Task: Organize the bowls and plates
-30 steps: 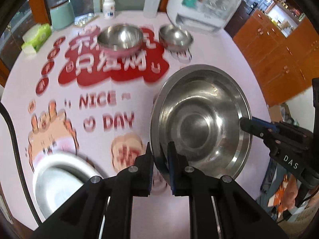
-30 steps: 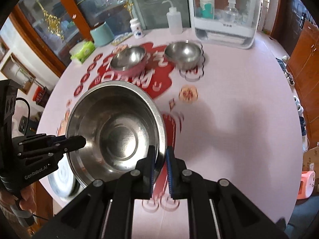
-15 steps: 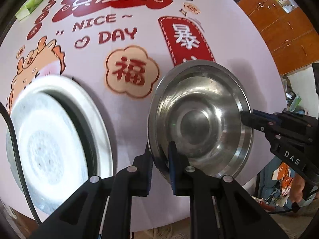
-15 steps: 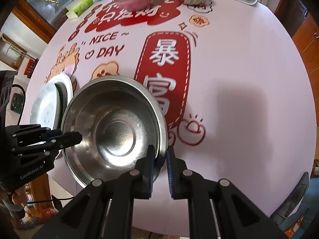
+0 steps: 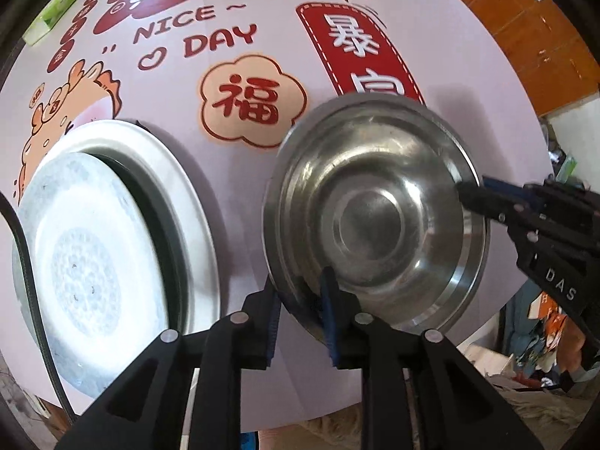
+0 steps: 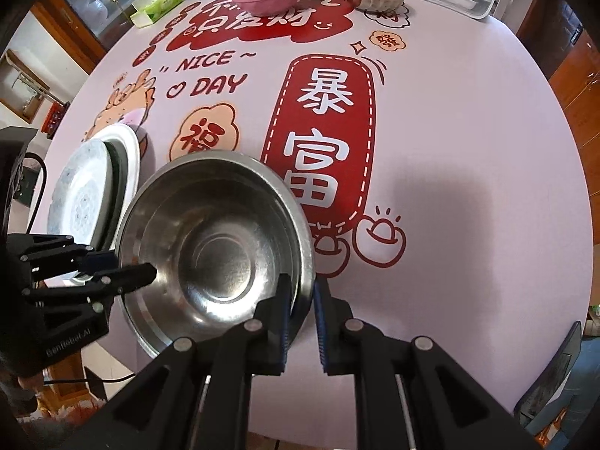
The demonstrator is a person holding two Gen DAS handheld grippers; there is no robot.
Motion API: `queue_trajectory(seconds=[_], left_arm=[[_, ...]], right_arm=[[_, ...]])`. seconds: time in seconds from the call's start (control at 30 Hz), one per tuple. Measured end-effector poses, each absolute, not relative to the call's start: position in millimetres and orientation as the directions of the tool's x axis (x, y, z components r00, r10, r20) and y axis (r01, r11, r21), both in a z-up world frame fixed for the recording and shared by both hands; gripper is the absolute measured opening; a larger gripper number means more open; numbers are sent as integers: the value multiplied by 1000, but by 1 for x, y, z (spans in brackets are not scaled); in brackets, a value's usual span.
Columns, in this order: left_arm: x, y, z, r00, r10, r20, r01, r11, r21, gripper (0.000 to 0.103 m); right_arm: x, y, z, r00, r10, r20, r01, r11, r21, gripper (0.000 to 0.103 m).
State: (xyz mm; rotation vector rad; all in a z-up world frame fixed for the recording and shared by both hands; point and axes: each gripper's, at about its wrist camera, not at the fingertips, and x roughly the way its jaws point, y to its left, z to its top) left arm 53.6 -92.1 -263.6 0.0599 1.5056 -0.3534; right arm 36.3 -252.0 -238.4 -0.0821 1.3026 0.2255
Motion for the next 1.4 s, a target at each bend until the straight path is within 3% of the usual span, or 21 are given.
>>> queue_trajectory(seconds=[0.13, 0.23, 0.4, 0.73, 1.1, 1.4], left_arm=[[51, -102, -266, 22, -150, -988, 311, 941, -136, 46], [50, -103, -257, 46, -135, -990, 321, 940, -113, 64], [53, -92, -231, 77, -134, -988, 304, 947, -104, 64], [76, -94, -134, 255, -241, -936, 305, 939, -159, 64], [123, -104, -31, 497, -210, -842, 337, 941, -36, 70], [192, -104, 0, 546, -163, -822, 276, 961, -7, 70]], right_arm=[[37, -247, -231, 289, 92, -953, -228, 973, 25, 14], [34, -245, -220, 311, 94, -946, -243, 970, 16, 24], [25, -247, -191, 371, 106, -922, -264, 965, 5, 32], [29, -260, -117, 495, 113, -862, -278, 960, -33, 32], [72, -311, -54, 588, 99, -803, -263, 962, -75, 32], [152, -344, -12, 578, 194, -792, -230, 971, 70, 32]])
